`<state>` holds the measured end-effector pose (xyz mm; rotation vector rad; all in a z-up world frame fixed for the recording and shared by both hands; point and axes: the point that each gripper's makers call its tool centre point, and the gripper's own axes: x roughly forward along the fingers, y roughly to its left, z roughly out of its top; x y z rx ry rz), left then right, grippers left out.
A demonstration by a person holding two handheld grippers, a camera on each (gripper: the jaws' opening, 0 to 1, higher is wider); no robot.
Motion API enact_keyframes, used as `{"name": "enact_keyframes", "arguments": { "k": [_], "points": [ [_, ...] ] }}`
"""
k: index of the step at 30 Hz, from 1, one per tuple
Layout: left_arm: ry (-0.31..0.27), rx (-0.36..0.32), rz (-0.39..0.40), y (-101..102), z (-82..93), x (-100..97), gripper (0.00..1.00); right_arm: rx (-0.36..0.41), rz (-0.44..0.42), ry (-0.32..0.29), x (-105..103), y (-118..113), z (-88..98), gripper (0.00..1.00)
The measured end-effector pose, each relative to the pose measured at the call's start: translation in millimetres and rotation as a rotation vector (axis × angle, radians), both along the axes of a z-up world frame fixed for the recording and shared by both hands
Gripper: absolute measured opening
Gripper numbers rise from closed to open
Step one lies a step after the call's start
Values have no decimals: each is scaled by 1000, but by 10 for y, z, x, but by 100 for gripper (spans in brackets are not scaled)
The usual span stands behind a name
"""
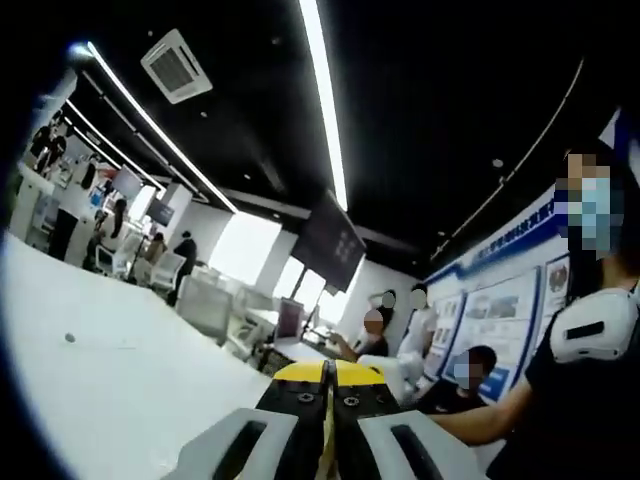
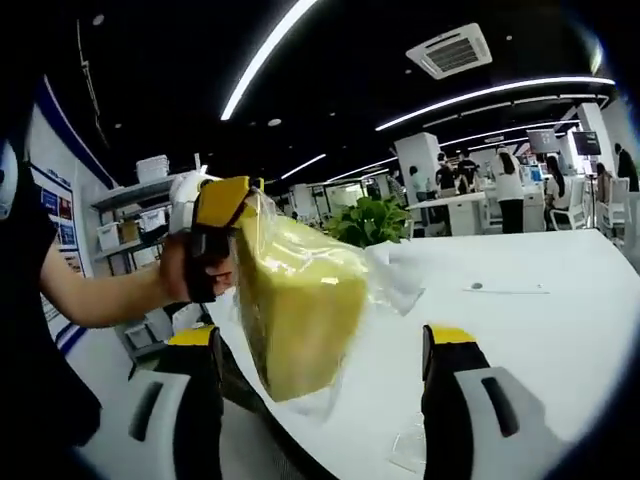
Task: Compare the silicone blocks by pressing each to a similar depth, holding the contact briefly, and releasing to observe deformation and rebound differences across the visible hardness samples.
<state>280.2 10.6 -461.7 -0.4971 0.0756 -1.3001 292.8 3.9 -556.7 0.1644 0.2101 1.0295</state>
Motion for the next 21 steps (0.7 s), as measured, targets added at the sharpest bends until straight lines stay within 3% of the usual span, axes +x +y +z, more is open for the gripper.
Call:
{"name": "enact_keyframes", "arguments": {
  "k": [7, 11, 21],
  "points": [
    [7, -17, -19, -5, -12, 2, 0, 23, 48, -19, -18, 58, 40, 56],
    [20, -26, -23, -7, -30, 41, 0, 6, 71, -63, -42, 103, 69, 44],
    [27, -59, 19, 53, -26, 153, 0, 35, 110, -51, -69, 168, 136, 38]
  ]
}}
